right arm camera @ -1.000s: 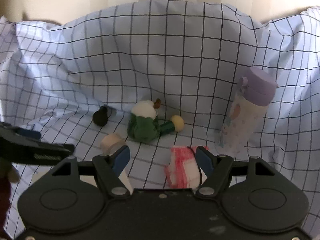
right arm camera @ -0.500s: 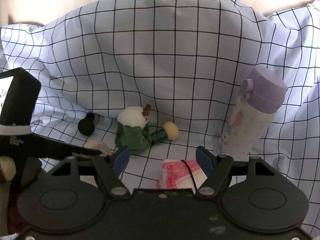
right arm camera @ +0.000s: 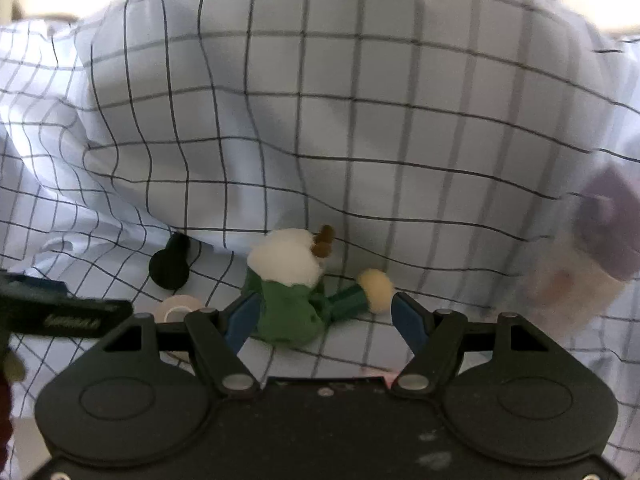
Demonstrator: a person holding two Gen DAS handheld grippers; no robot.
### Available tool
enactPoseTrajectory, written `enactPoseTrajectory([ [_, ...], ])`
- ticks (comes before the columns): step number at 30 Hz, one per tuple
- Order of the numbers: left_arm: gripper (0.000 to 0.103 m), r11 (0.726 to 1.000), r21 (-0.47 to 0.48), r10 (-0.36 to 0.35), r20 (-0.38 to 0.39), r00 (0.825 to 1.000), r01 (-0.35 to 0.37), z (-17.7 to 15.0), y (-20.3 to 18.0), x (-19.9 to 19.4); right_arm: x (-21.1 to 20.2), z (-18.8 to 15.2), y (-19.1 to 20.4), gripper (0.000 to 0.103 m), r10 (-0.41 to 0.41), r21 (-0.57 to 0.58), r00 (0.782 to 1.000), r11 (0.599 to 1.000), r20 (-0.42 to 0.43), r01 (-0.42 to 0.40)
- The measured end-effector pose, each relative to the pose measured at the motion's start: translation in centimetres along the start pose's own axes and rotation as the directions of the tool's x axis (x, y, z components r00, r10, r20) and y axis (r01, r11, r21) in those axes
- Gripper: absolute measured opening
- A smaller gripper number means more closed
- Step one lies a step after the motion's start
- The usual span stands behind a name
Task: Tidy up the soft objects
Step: 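Reach the right tool toward the green plush toy while the left approaches the beige tape roll, then close the right gripper on the green plush toy while the left gripper grasps the beige tape roll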
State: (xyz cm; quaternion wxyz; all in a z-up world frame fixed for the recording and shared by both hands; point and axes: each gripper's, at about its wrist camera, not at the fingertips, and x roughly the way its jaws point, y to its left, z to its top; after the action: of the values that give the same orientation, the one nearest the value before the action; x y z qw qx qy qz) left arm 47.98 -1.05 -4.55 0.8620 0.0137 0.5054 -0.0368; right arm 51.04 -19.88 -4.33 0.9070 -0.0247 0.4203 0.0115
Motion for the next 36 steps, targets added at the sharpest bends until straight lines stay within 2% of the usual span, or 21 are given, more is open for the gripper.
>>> enactPoseTrajectory([
  [4, 0.076, 1.000, 0.020, -0.015, -0.007, 1.000, 0.015, -0.7, 0.2, -0.2, 2.4, 0.9, 1.1, 0.072, 0.013, -0.010, 1.000, 1.000, -0.020, -0.013],
  [7, 0.076, 0.999, 0.038, -0.021, -0.012, 1.000, 0.021, -1.0, 0.0, -0.1, 4.0, 1.4, 2.0, 0.070, -0.016, -0.045, 0.999, 0.999, -0.040, 0.014],
  [9, 0.076, 0.998, 0.051, -0.023, -0.013, 1.000, 0.024, -1.0, -0.4, 0.0, 4.8, 1.5, 2.2, 0.062, -0.014, -0.057, 0.998, 0.998, -0.055, 0.011],
  [10, 0.076, 0.998, 0.056, -0.025, -0.013, 1.000, 0.026, -1.0, -0.6, 0.0, 5.0, 1.5, 2.2, 0.050, 0.005, -0.056, 0.998, 0.998, -0.062, -0.008],
  [13, 0.076, 0.997, 0.068, -0.040, -0.008, 0.999, 0.041, -0.8, -1.3, 0.1, 4.7, 1.7, 2.0, 0.047, 0.018, -0.046, 0.998, 0.999, -0.061, -0.021],
  [18, 0.076, 0.993, 0.098, -0.072, 0.006, 0.997, 0.071, -0.4, -2.9, -0.1, 2.5, 2.2, 0.2, 0.047, 0.034, 0.017, 0.999, 0.999, -0.017, -0.034],
  [23, 0.076, 0.986, 0.138, -0.092, 0.020, 0.996, 0.088, 0.4, -5.2, 0.4, 0.4, 2.7, -1.4, 0.047, 0.012, 0.043, 0.999, 0.999, 0.037, -0.014],
  [28, 0.076, 0.981, 0.171, -0.091, -0.012, 0.996, 0.091, 0.8, -7.1, 1.8, -0.5, 2.7, -2.4, 0.047, 0.000, 0.052, 0.999, 0.999, 0.050, -0.002],
  [30, 0.074, 0.980, 0.184, -0.080, -0.018, 0.997, 0.082, 0.9, -7.7, 2.2, -0.6, 2.6, -2.3, 0.047, 0.001, 0.045, 0.999, 0.999, 0.050, -0.003],
  [33, 0.060, 0.977, 0.199, -0.067, -0.020, 0.998, 0.070, 0.8, -8.1, 2.6, -0.5, 2.3, -2.1, 0.047, -0.005, 0.032, 0.999, 0.999, 0.052, 0.003],
  [35, 0.048, 0.975, 0.202, -0.089, -0.036, 0.995, 0.095, 0.8, -8.3, 3.0, -0.8, 2.0, -2.2, 0.047, -0.005, 0.032, 0.999, 0.999, 0.054, 0.004],
  [36, 0.048, 0.974, 0.203, -0.091, -0.035, 0.995, 0.096, 0.7, -8.4, 3.1, -0.8, 1.9, -2.1, 0.047, -0.005, 0.033, 0.999, 0.999, 0.053, 0.003],
])
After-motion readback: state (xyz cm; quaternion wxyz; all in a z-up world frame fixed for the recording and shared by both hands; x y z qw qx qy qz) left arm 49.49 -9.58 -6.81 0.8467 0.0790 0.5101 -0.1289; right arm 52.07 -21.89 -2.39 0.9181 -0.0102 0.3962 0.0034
